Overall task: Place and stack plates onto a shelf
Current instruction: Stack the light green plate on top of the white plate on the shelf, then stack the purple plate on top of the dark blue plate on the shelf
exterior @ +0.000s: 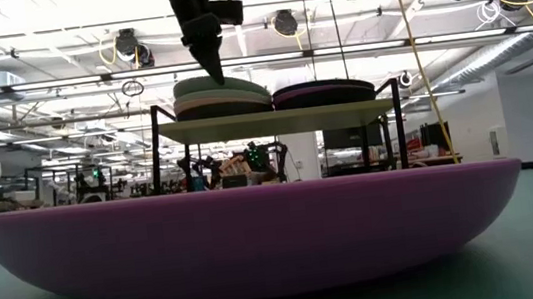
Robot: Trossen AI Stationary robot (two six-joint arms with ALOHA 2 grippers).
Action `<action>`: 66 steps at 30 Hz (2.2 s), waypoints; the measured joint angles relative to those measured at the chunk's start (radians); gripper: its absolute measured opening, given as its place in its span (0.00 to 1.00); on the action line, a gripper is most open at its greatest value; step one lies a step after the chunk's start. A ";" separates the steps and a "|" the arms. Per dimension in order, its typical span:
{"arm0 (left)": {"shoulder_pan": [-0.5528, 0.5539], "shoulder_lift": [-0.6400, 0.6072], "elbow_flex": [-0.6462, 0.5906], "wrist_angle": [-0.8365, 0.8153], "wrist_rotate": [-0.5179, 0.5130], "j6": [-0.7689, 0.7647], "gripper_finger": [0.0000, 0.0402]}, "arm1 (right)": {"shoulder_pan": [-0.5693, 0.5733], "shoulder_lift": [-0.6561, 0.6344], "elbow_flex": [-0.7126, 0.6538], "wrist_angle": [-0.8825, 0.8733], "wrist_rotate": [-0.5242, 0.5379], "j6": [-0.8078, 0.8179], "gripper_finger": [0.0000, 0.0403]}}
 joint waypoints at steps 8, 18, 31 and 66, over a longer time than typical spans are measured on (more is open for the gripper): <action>-0.003 0.000 0.000 0.011 -0.001 -0.025 0.24 | 0.000 0.000 0.000 0.000 0.000 -0.004 0.38; -0.027 -0.017 -0.001 0.006 -0.008 -0.091 0.24 | 0.000 0.000 0.000 -0.017 0.000 -0.008 0.38; -0.110 -0.125 0.000 0.007 0.013 -0.242 0.24 | 0.000 0.000 0.000 -0.019 -0.015 -0.004 0.38; -0.543 -0.138 0.000 -0.121 0.043 -0.481 0.24 | 0.176 0.309 0.122 0.105 -0.270 -0.346 0.38</action>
